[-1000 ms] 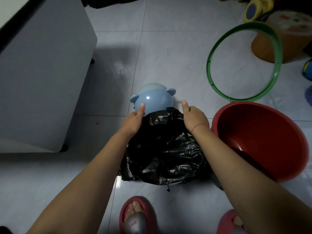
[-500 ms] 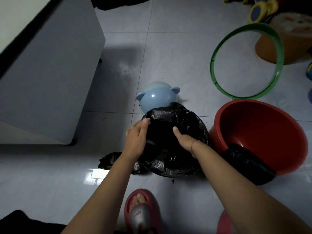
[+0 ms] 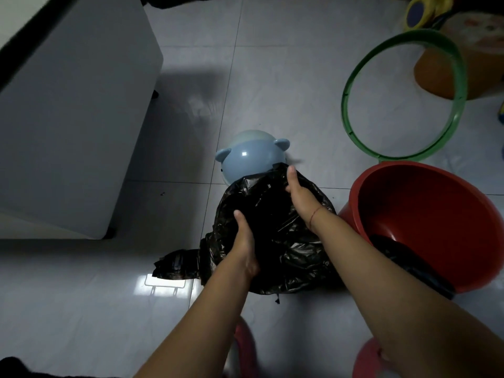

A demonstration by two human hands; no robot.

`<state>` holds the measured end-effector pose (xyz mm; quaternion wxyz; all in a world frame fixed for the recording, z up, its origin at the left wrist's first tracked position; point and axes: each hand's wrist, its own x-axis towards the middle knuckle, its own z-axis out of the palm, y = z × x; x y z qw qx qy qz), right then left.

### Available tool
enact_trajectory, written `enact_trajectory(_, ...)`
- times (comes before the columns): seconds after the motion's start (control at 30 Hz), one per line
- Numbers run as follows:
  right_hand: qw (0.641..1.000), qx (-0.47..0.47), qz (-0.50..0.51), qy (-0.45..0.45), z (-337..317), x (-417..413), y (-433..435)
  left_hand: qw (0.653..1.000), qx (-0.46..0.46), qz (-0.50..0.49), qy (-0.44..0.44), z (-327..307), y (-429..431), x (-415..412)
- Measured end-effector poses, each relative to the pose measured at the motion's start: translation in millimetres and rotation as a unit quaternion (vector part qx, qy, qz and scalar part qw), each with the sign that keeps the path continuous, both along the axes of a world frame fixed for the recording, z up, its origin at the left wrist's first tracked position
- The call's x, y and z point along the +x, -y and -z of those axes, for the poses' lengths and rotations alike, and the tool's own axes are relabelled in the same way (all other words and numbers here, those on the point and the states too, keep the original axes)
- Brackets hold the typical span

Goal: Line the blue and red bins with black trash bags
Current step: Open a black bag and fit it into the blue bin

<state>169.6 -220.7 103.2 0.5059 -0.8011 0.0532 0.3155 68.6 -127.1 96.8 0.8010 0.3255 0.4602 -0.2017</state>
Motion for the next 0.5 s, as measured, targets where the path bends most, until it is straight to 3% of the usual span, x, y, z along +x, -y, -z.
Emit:
enact_trajectory(0.1, 1.000, 0.001, -0.011, 0.029, 4.1, -5.6, -2.3, 0.998, 0.059, 0.025, 0.022, 0.9, -0.8, 3.7)
enact_trajectory(0.2, 0.997, 0.031, -0.046, -0.058, 7.0, -15.7, -5.0, 0.988, 0.140, 0.017, 0.062, -6.5, -2.7, 13.0)
enact_trajectory(0.27, 0.993, -0.004, -0.076, -0.093, 11.7, -21.4, -1.4, 0.981, 0.175, -0.009, 0.086, -5.6, -7.9, 17.8)
enact_trajectory(0.37, 0.990, -0.078, -0.074, -0.095, 16.0, -23.7, 11.0, 0.978, 0.189, -0.006, 0.089, -3.2, -14.6, 15.4)
enact_trajectory(0.5, 0.991, -0.065, -0.081, -0.083, 2.4, -27.6, 16.4, 0.974, 0.204, 0.011, 0.098, -5.2, -15.0, 10.3)
